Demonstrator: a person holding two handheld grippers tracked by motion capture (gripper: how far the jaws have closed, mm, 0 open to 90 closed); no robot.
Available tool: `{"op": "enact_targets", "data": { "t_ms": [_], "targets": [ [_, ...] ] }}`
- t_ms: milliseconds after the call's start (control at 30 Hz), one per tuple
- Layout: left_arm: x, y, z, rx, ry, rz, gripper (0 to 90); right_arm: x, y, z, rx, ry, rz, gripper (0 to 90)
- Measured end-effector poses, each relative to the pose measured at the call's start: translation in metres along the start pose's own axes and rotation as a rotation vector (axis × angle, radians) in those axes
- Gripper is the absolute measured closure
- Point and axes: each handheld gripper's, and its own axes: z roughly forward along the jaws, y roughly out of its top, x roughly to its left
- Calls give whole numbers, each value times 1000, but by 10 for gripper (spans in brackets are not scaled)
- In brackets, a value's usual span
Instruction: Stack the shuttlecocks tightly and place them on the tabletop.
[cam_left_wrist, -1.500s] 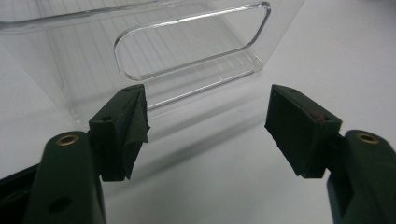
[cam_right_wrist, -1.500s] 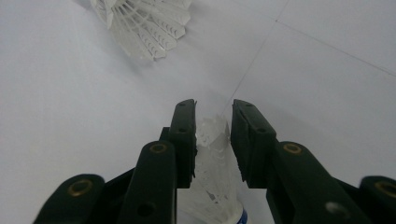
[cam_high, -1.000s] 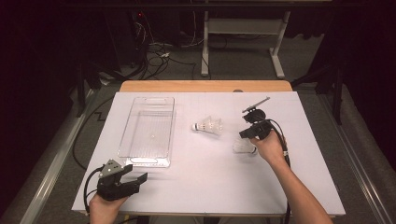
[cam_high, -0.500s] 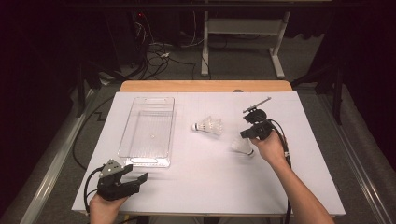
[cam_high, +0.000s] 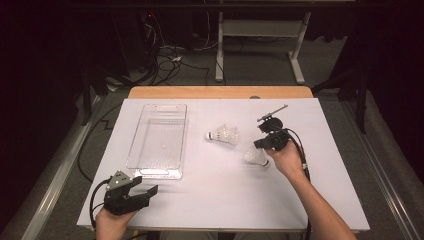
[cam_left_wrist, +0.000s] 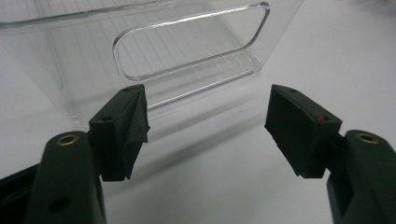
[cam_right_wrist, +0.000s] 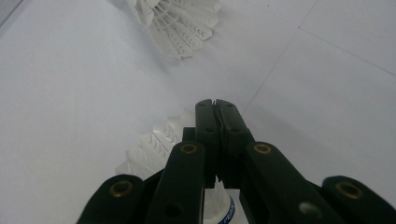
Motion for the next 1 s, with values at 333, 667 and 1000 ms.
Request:
{"op": "enact_targets", "data": {
  "t_ms": [333,667,1000],
  "targets": [
    [0,0,0,0,0,2,308,11,3,1,-21,27,-21,893],
    [0,0,0,-1,0,1,308,22,8,4,-42,55,-37,893],
    [2,-1,-2,-5,4,-7,309,39,19,8,-58,80,-66,893]
  ]
}}
